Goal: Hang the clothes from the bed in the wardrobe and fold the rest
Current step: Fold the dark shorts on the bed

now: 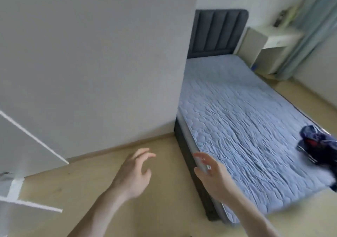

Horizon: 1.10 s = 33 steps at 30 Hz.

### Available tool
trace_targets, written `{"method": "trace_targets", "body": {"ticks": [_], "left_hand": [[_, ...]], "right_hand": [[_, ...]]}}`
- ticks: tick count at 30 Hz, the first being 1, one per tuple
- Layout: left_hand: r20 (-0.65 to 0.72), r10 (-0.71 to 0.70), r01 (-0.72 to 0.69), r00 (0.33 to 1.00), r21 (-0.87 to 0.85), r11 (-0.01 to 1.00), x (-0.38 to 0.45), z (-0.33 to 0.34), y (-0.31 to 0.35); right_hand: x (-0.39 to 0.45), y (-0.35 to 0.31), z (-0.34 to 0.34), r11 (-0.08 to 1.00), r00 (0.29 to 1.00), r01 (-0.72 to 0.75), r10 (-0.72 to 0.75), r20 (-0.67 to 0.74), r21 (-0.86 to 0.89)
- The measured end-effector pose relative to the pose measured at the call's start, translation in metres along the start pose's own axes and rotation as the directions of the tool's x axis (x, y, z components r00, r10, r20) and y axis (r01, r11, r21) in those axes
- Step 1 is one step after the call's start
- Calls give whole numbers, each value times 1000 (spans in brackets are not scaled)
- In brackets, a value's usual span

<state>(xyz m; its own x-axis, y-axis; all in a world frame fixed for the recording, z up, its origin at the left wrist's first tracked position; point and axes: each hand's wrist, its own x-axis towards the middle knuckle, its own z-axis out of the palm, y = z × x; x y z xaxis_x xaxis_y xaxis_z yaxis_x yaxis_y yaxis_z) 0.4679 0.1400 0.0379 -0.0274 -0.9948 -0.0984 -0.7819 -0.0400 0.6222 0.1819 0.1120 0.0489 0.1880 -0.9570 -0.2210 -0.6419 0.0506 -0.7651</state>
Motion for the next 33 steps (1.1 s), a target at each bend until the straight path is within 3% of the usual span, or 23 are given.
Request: {"method": "trace_targets", "body": {"ticks": [8, 12, 27, 33], "left_hand": [[224, 246, -233, 943, -84, 969, 61, 94, 152], [209, 344, -337, 915, -68, 939, 93, 141, 232], [368, 448, -447, 815, -91, 890, 165, 356, 516], [409, 396, -373, 822, -139, 917, 227, 416, 580]], "right_hand": [[-63, 99, -124, 982, 953, -171, 185, -240, 80], [-74, 147, -192, 980, 931, -161, 190, -312, 116], [-123, 367, -467, 952, 836, -247, 303, -457, 179], [-87, 432, -535, 940, 828, -280, 339, -447, 194]]}}
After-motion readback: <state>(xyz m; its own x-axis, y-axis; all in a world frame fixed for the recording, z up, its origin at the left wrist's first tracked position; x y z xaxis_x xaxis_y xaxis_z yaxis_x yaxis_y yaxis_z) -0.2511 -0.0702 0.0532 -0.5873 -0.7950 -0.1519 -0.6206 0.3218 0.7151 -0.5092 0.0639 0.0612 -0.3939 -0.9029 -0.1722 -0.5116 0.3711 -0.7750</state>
